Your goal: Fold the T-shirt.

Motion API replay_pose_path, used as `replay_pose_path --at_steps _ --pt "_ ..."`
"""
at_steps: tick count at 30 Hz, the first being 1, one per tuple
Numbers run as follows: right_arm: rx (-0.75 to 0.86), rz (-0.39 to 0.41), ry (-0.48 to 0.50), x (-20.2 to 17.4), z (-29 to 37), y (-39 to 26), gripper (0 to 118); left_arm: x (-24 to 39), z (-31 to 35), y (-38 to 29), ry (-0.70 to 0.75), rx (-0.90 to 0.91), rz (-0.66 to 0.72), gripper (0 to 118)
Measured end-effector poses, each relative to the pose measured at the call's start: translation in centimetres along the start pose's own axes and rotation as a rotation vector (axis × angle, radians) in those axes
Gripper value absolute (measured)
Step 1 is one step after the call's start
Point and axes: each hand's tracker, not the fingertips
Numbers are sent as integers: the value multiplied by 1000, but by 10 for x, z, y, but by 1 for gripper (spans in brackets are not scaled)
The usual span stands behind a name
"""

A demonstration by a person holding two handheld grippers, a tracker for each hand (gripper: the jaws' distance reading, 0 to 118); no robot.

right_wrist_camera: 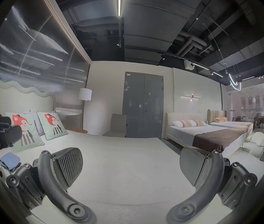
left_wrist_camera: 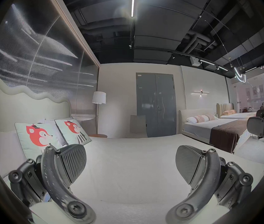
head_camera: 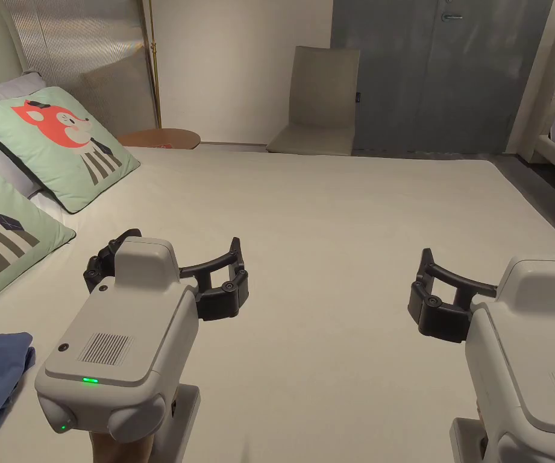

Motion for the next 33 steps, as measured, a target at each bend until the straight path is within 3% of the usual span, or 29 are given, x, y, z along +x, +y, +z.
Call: replay_pose_path --at_steps 20,25,30,33 --pt "-47 -10 -7 -1 -3 -1 117 -2 -3 -3 -9 -16 -4 110" --pt "-183 -38 1 -2 -13 2 117 -2 -2 -2 -11 -16 7 110" --pt "-426 -144 -96 -2 -28 5 117 -4 -2 -2 -13 -20 16 110" --pt "-587 -126 -202 -4 -34 8 117 -5 -1 -1 -14 -19 25 110"
